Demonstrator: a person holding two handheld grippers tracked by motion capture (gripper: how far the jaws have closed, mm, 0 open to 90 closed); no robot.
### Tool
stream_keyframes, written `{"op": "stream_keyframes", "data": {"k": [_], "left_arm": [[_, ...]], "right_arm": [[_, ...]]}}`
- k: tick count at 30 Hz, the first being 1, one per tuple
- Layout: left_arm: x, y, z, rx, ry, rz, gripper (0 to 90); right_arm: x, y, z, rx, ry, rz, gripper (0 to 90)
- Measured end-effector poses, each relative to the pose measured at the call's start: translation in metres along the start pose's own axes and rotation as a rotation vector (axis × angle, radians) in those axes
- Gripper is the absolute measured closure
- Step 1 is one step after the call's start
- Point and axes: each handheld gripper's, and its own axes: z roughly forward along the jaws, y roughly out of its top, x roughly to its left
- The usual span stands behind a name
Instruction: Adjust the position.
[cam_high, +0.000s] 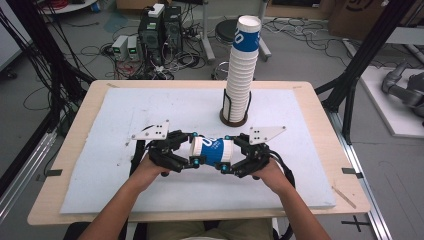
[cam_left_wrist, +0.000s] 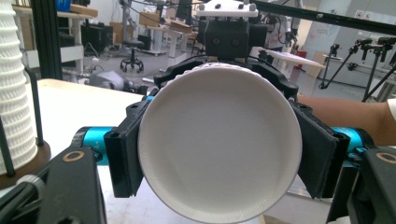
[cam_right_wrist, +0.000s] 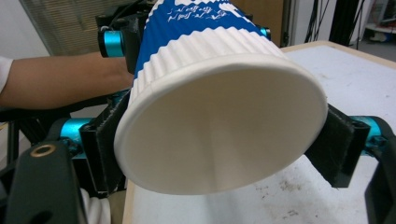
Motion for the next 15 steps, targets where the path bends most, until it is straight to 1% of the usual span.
{"op": "stream_keyframes", "data": {"k": [2, 4, 5, 6, 7, 8, 9, 10, 11, 12, 13, 14, 15], "left_arm": [[0.0004, -0.0006, 0.0005, 0.009, -0.001, -0.008, 28.5], [0.0004, -0.0012, 0.0014, 0.024, 0.003, -0.018, 27.2], [0.0001, -0.0012, 0.0017, 0.032, 0.014, -0.016, 24.6], [0.0, -0.0013, 0.002, 0.044, 0.031, -0.014, 24.6], [0.0008, -0.0016, 0.0019, 0.054, 0.039, -0.035, 15.6], [0.0014, -0.0018, 0.0017, 0.058, 0.041, -0.044, 15.6], [0.0018, -0.0018, 0.001, 0.068, 0.049, -0.043, 15.4], [0.0019, -0.0015, 0.0004, 0.079, 0.057, -0.038, 15.4], [0.002, 0.0, -0.001, 0.097, 0.063, -0.03, 15.4], [0.002, 0.0, -0.001, 0.097, 0.063, -0.03, 15.4], [0.0013, 0.0022, -0.0028, 0.114, 0.072, -0.015, 15.4], [0.0013, 0.0022, -0.0028, 0.114, 0.072, -0.015, 15.4], [0.0014, 0.0034, -0.004, 0.124, 0.073, -0.005, 15.4]], "right_arm": [[-0.0002, 0.0002, -0.0003, 0.006, 0.0, 0.0, 19.4], [-0.0004, 0.0007, -0.0012, 0.029, -0.003, -0.006, 19.5], [-0.0007, 0.0009, -0.0013, 0.036, -0.006, -0.016, 19.5], [-0.0007, 0.0009, -0.0013, 0.036, -0.006, -0.016, 19.5], [0.0, 0.0017, -0.0022, 0.059, -0.016, -0.017, 19.5], [0.0, 0.0017, -0.0022, 0.059, -0.016, -0.017, 19.5], [0.0002, 0.0019, -0.0026, 0.066, -0.017, -0.018, 19.5], [0.0002, 0.0027, -0.0034, 0.084, -0.024, -0.025, 19.5], [-0.0002, 0.0033, -0.0042, 0.088, -0.028, -0.026, 19.5], [-0.0002, 0.0041, -0.005, 0.095, -0.031, -0.021, 19.5], [-0.001, 0.0051, -0.006, 0.101, -0.036, -0.026, 19.5], [-0.0008, 0.0063, -0.0073, 0.116, -0.039, -0.018, 19.5], [-0.0015, 0.0077, -0.0082, 0.13, -0.05, -0.026, 19.5]]}}
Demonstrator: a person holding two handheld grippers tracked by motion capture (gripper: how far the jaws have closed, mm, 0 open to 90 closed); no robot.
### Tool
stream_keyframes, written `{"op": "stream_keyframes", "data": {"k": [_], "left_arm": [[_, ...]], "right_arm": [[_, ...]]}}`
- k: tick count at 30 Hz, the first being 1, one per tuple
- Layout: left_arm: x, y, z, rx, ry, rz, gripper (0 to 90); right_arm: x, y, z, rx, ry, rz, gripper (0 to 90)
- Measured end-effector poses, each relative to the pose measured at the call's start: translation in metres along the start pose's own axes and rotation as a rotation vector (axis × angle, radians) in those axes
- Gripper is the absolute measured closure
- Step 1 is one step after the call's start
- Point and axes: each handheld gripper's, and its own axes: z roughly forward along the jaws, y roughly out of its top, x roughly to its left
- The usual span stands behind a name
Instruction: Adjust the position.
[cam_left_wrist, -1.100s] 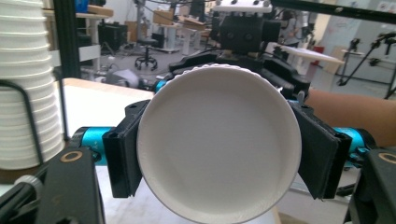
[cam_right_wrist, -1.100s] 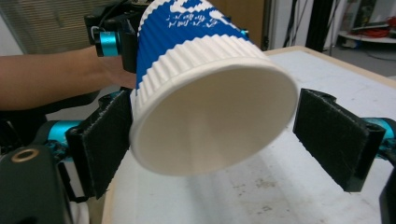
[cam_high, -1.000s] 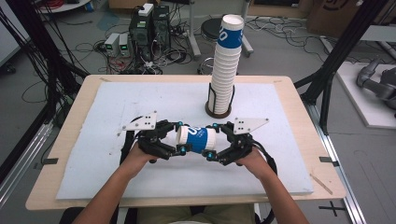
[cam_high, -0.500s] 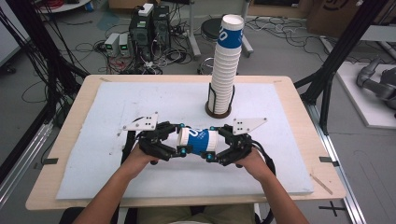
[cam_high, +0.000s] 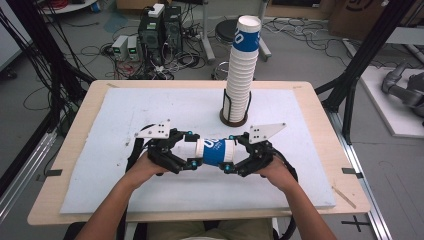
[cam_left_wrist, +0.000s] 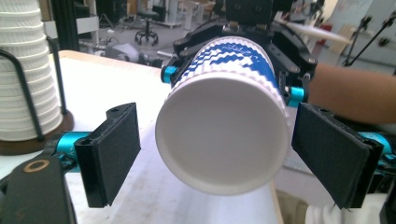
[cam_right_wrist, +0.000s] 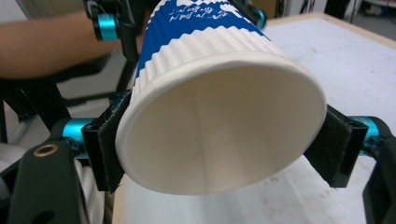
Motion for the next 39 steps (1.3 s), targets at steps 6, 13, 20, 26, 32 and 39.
{"op": "stream_keyframes", "data": {"k": [6, 13, 20, 26, 32, 39], "left_arm": [[-0.001, 0.003, -0.003, 0.064, 0.027, 0.036, 15.4], [-0.005, 0.004, 0.0, 0.096, 0.01, 0.055, 15.4], [-0.011, 0.005, 0.008, 0.133, -0.023, 0.081, 15.4], [-0.015, 0.004, 0.016, 0.188, -0.048, 0.096, 15.4], [-0.016, 0.001, 0.021, 0.235, -0.067, 0.096, 15.4], [-0.016, 0.0, 0.021, 0.252, -0.085, 0.102, 18.7]], "right_arm": [[0.0, 0.01, -0.006, 0.085, -0.001, -0.026, 19.4], [-0.001, 0.028, -0.009, 0.216, -0.003, -0.086, 19.5], [0.003, 0.048, 0.002, 0.377, 0.031, -0.158, 19.4], [0.007, 0.054, 0.013, 0.436, 0.055, -0.198, 19.4], [0.011, 0.054, 0.021, 0.473, 0.076, -0.217, 19.4], [0.012, 0.053, 0.025, 0.501, 0.091, -0.227, 19.4]]}}
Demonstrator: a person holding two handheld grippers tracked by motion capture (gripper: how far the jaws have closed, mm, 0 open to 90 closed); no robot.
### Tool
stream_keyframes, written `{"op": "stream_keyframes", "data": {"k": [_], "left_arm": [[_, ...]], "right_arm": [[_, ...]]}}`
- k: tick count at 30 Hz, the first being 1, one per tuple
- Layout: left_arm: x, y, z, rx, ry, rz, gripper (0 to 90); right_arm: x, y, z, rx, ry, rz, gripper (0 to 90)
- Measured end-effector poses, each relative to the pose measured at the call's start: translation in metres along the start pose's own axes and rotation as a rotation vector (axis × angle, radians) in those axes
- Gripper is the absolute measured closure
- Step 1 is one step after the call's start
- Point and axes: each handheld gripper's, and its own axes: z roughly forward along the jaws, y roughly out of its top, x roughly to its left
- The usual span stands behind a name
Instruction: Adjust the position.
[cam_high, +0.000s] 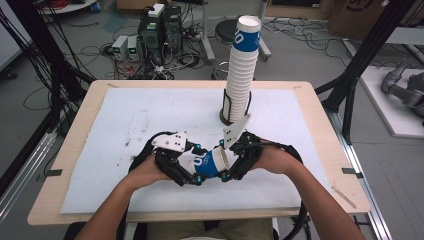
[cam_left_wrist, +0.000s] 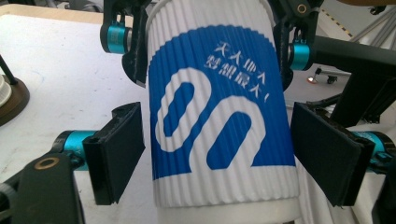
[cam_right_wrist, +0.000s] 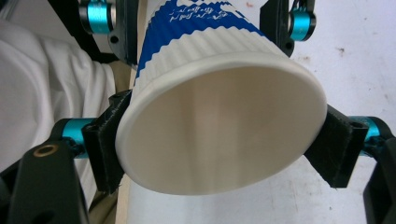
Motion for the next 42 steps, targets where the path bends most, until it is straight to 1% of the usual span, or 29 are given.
{"op": "stream_keyframes", "data": {"k": [3, 4, 9, 12, 15, 17, 19, 20, 21, 22, 23, 24, 25, 26, 27, 28, 29, 30, 31, 32, 33, 34, 35, 36, 37, 38, 40, 41, 42], "left_arm": [[0.0, 0.0, 0.001, 0.009, -0.007, -0.002, 19.4], [0.0, 0.0, 0.001, 0.015, -0.009, 0.003, 20.3], [0.0, -0.001, 0.002, 0.029, -0.026, -0.002, 24.2], [0.001, -0.002, 0.003, 0.035, -0.022, -0.002, 25.3], [0.003, -0.002, 0.001, 0.026, -0.016, -0.021, 26.0], [0.004, -0.002, -0.001, -0.005, -0.024, -0.03, 26.0], [0.004, -0.002, -0.002, -0.008, -0.023, -0.029, 26.1], [0.004, -0.002, -0.003, -0.016, -0.026, -0.029, 26.1], [0.005, -0.002, -0.003, -0.031, -0.031, -0.034, 26.1], [0.006, -0.004, -0.004, -0.052, -0.04, -0.034, 26.2], [0.007, -0.006, -0.005, -0.081, -0.05, -0.039, 26.2], [0.007, -0.006, -0.005, -0.081, -0.05, -0.039, 26.3], [0.008, -0.007, -0.005, -0.094, -0.049, -0.038, 26.3], [0.009, -0.008, -0.006, -0.105, -0.049, -0.042, 26.4], [0.01, -0.009, -0.006, -0.117, -0.05, -0.042, 26.4], [0.01, -0.01, -0.007, -0.132, -0.047, -0.045, 26.5], [0.01, -0.009, -0.007, -0.134, -0.041, -0.04, 26.4], [0.01, -0.009, -0.007, -0.134, -0.041, -0.04, 26.4], [0.01, -0.01, -0.008, -0.145, -0.04, -0.045, 26.4], [0.011, -0.011, -0.008, -0.149, -0.032, -0.044, 26.4], [0.01, -0.011, -0.009, -0.162, -0.019, -0.042, 26.4], [0.01, -0.011, -0.009, -0.162, -0.019, -0.042, 26.4], [0.011, -0.011, -0.01, -0.172, -0.013, -0.039, 26.4], [0.011, -0.012, -0.01, -0.184, -0.003, -0.04, 26.4], [0.011, -0.013, -0.01, -0.203, 0.009, -0.042, 26.4], [0.012, -0.014, -0.011, -0.214, 0.019, -0.04, 26.4], [0.013, -0.016, -0.012, -0.237, 0.039, -0.042, 26.4], [0.013, -0.017, -0.013, -0.251, 0.036, -0.042, 26.4], [0.013, -0.017, -0.013, -0.257, 0.033, -0.041, 26.4]], "right_arm": [[0.001, 0.0, 0.002, 0.005, 0.01, 0.0, 19.4], [0.001, 0.001, 0.002, 0.007, 0.011, -0.01, 19.4], [0.002, 0.002, 0.002, 0.014, 0.02, -0.002, 19.4], [0.002, 0.002, 0.003, 0.019, 0.013, -0.005, 19.4], [0.002, 0.002, 0.002, 0.013, 0.009, 0.004, 18.3], [0.0, 0.001, 0.0, -0.05, 0.005, 0.032, 16.9], [-0.001, -0.001, -0.002, -0.082, 0.003, 0.046, 16.9], [-0.001, -0.001, -0.002, -0.082, 0.003, 0.046, 16.9], [-0.001, -0.002, -0.002, -0.099, 0.002, 0.051, 16.8], [-0.001, -0.005, -0.005, -0.159, 0.011, 0.071, 13.5], [-0.001, -0.006, -0.006, -0.182, 0.014, 0.079, 13.5], [-0.001, -0.006, -0.006, -0.182, 0.014, 0.079, 13.5], [-0.002, -0.008, -0.007, -0.212, 0.018, 0.088, 13.5], [-0.002, -0.012, -0.011, -0.269, 0.026, 0.108, 13.2], [-0.002, -0.012, -0.011, -0.269, 0.026, 0.108, 13.2], [-0.003, -0.014, -0.012, -0.296, 0.025, 0.115, 13.1], [-0.002, -0.018, -0.015, -0.343, 0.008, 0.122, 13.1], [-0.002, -0.018, -0.015, -0.343, 0.008, 0.122, 13.1], [-0.003, -0.022, -0.018, -0.38, -0.015, 0.132, 13.1], [-0.003, -0.022, -0.018, -0.38, -0.015, 0.132, 13.1], [-0.002, -0.027, -0.02, -0.438, -0.021, 0.163, 13.0], [-0.002, -0.03, -0.021, -0.468, -0.019, 0.175, 13.0], [-0.002, -0.03, -0.021, -0.468, -0.019, 0.175, 13.0], [0.0, -0.036, -0.021, -0.513, -0.032, 0.191, 13.0], [0.0, -0.038, -0.021, -0.532, -0.042, 0.199, 13.0], [0.0, -0.038, -0.021, -0.532, -0.042, 0.199, 13.0], [0.001, -0.044, -0.02, -0.572, -0.064, 0.217, 12.9], [0.002, -0.048, -0.02, -0.584, -0.086, 0.227, 12.9], [0.002, -0.048, -0.02, -0.584, -0.086, 0.227, 12.9]]}}
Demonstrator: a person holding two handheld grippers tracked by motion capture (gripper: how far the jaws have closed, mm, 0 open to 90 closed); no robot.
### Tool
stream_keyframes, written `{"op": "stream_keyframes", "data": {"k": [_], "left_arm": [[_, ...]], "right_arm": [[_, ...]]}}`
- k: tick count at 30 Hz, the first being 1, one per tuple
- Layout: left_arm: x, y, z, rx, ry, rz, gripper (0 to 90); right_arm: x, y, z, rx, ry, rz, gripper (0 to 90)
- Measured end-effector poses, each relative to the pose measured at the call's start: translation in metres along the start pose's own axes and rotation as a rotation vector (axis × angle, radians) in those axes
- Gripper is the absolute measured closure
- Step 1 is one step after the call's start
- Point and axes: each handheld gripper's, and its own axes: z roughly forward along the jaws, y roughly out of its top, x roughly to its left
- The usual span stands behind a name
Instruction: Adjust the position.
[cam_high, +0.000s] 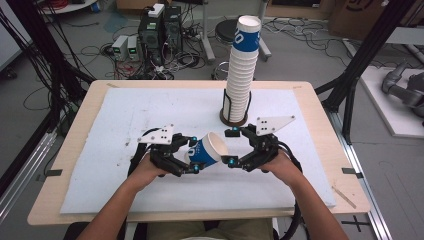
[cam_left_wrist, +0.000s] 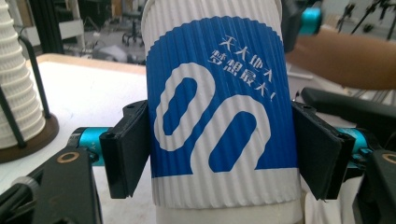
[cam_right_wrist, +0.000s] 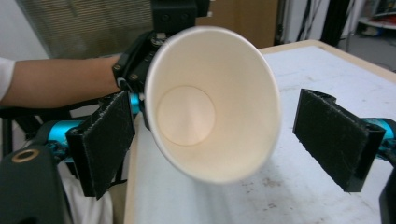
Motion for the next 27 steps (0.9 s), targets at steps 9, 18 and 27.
{"op": "stream_keyframes", "data": {"k": [9, 18, 27], "left_arm": [[-0.004, -0.001, 0.004, -0.064, -0.023, 0.019, 26.3], [-0.006, -0.003, 0.01, -0.062, -0.045, 0.021, 26.3], [-0.004, -0.005, 0.01, -0.046, -0.041, 0.012, 27.5]], "right_arm": [[0.003, -0.011, 0.009, -0.026, 0.037, 0.019, 12.8], [0.003, -0.015, 0.016, -0.087, 0.062, 0.06, 13.3], [0.002, -0.014, 0.014, -0.062, 0.064, 0.054, 20.8]]}}
